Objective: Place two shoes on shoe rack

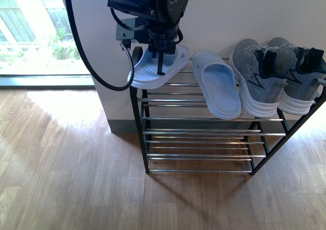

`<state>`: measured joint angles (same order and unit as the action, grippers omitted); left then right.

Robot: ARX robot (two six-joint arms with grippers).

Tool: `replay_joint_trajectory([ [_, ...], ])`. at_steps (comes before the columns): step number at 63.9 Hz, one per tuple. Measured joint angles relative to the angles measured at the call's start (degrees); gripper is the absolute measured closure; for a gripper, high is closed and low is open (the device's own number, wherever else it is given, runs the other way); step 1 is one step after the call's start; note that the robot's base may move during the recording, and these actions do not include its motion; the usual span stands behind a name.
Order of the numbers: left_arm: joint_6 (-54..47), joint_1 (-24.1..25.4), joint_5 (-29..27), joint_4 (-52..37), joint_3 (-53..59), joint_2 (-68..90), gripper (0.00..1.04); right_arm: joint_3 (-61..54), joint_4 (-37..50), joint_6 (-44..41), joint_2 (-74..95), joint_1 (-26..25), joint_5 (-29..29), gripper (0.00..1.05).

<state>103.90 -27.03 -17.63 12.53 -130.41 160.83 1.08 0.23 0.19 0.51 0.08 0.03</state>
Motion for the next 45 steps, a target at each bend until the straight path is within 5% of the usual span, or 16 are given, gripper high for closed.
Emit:
replay_joint_trajectory([
  [26, 1.38, 0.2, -0.04, 14.23, -28.89, 16.72, 1.01, 0.0, -0.15, 0.0, -0.2, 0.0, 0.0, 1.03],
  [45, 0.94, 0.98, 0.96, 16.13, -34.6, 19.67, 0.5, 0.0, -0.15, 0.0, -0.2, 0.0, 0.0, 1.03],
])
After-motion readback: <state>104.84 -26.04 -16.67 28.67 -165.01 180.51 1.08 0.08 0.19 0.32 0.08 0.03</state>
